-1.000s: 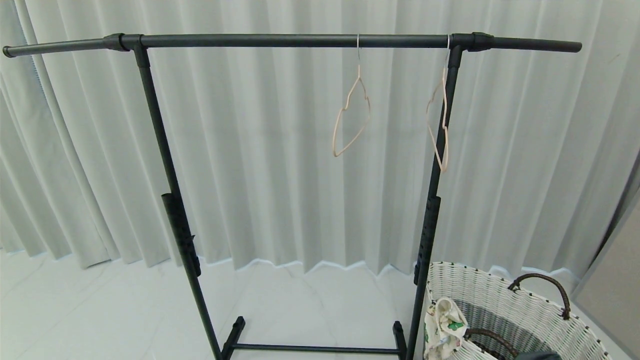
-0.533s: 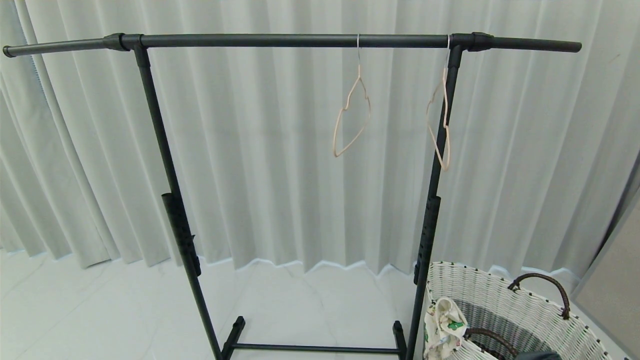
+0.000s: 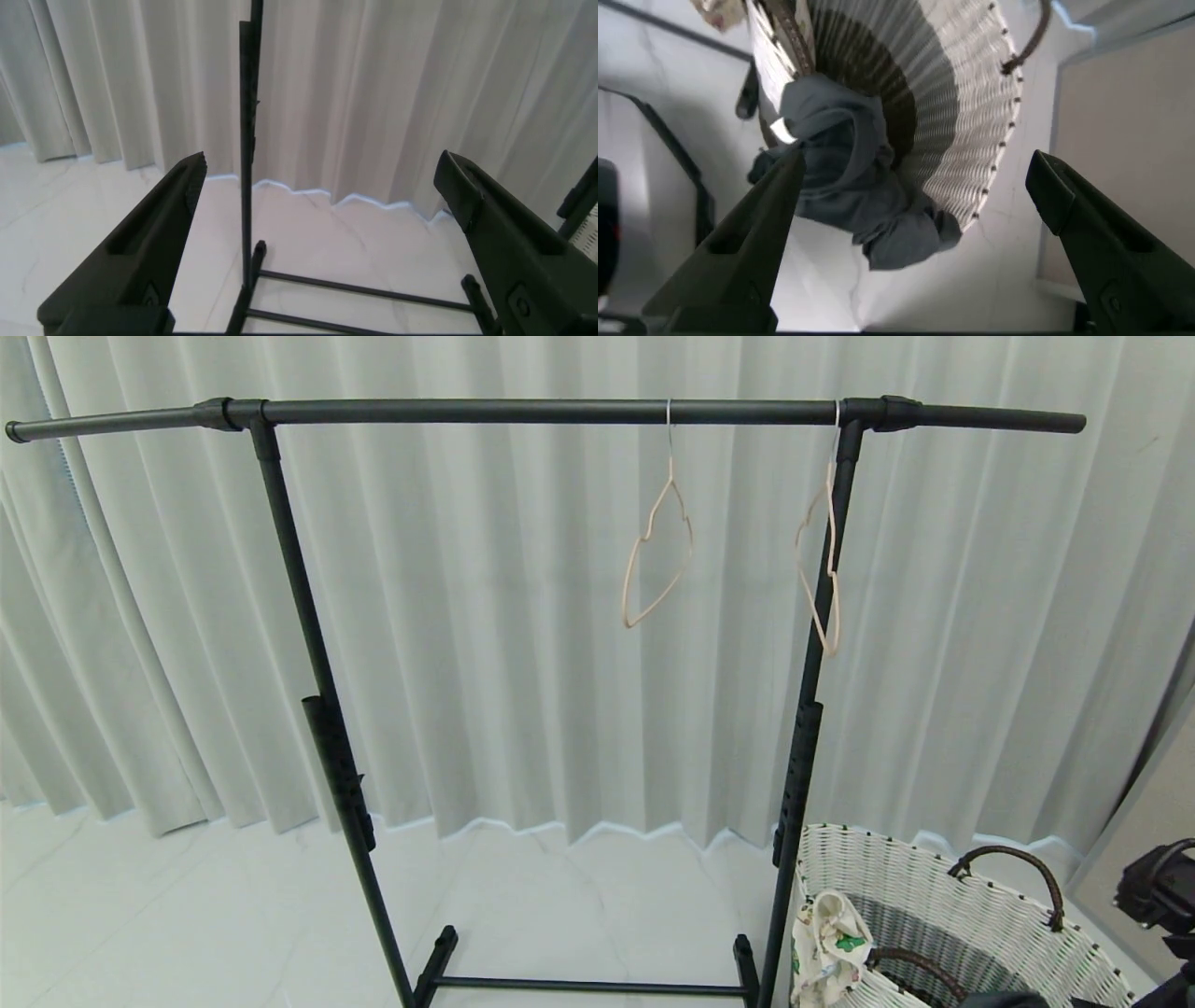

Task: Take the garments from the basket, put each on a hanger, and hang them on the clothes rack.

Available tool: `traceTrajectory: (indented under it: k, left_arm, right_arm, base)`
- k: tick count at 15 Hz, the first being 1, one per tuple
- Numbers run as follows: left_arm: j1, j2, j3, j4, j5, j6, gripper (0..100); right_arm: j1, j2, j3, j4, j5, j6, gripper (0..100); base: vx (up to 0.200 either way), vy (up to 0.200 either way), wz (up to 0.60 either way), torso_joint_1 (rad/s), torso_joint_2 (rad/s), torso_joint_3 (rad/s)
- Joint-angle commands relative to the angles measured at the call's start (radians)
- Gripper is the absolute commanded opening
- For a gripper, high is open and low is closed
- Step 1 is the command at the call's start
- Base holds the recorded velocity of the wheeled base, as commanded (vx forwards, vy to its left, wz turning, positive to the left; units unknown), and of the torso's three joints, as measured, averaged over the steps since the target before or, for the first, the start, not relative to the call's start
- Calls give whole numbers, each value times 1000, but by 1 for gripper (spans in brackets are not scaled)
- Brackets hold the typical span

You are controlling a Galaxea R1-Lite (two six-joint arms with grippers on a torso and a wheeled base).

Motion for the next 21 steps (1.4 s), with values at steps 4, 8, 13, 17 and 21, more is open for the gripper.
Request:
traceTrajectory:
  k: [4, 8, 13, 17, 21]
  left_arm:
    - [-1, 0, 0, 0, 0, 0, 100]
    - [1, 0, 0, 0, 0, 0, 100]
    - [1, 0, 0, 0, 0, 0, 100]
    - [1, 0, 0, 0, 0, 0, 100]
    - [1, 0, 0, 0, 0, 0, 100]
  right_arm:
    - [-8, 434, 89, -286, -11, -58, 100]
    - [-97, 623, 84, -457, -76, -121, 100]
    - [-136, 713, 87, -596, -72, -206, 100]
    - [-136, 729, 95, -596, -51, -231, 100]
    - [-136, 813, 129, -718, -57, -243, 100]
  base:
    - [0, 0, 0, 0, 0, 0]
    - [0, 0, 0, 0, 0, 0]
    - [0, 0, 0, 0, 0, 0]
    - [0, 0, 0, 0, 0, 0]
    - [0, 0, 0, 0, 0, 0]
